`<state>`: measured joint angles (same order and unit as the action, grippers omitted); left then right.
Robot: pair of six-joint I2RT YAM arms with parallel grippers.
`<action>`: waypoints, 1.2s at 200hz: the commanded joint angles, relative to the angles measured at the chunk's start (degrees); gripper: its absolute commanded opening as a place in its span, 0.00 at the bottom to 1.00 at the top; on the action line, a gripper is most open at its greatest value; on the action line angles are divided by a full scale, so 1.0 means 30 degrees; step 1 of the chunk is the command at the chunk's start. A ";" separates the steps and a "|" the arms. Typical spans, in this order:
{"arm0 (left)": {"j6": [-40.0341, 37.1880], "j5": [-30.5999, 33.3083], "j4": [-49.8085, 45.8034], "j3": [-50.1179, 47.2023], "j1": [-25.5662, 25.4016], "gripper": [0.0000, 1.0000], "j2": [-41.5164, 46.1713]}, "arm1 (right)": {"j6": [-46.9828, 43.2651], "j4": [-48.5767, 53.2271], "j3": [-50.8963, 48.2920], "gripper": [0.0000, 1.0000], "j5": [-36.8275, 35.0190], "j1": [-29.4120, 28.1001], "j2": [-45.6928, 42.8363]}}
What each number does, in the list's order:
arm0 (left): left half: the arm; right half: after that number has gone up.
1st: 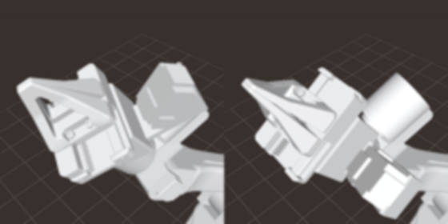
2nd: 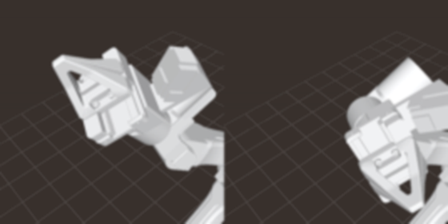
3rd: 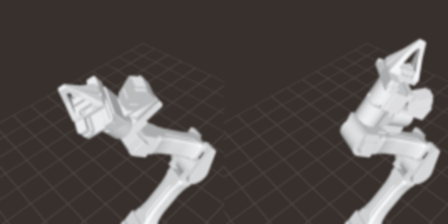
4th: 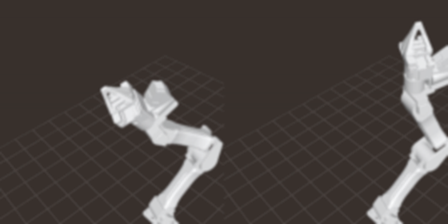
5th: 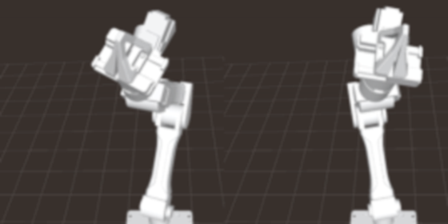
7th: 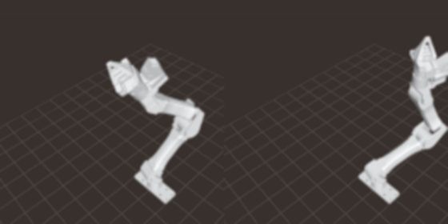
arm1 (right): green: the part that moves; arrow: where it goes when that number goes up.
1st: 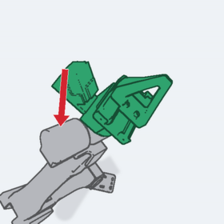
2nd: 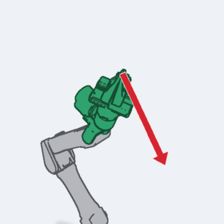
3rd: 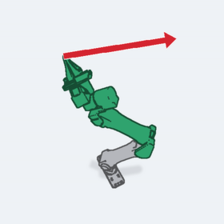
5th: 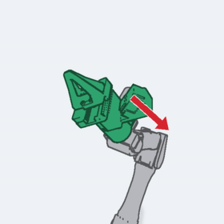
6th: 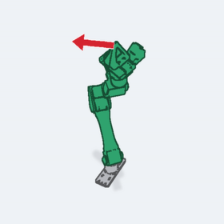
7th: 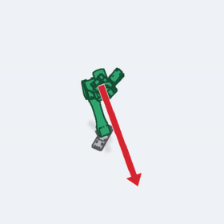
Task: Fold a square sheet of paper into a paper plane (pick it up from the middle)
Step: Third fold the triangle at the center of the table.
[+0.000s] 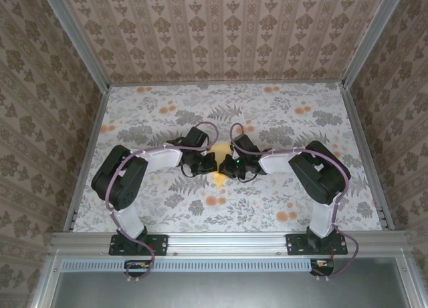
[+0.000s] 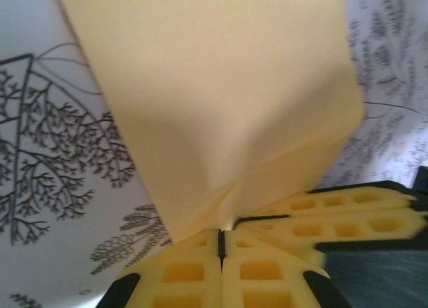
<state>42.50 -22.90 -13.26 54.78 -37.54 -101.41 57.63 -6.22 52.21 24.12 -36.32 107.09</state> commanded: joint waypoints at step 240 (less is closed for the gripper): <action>-0.1878 0.2640 -0.4660 0.1315 -0.0183 0.00 -0.2761 | -0.5322 0.3747 0.0884 0.00 -0.0200 0.3410 0.0233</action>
<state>38.72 -20.36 -20.95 60.55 -38.20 -105.21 45.06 -0.08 53.58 25.91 -28.99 106.30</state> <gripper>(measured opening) 0.053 0.057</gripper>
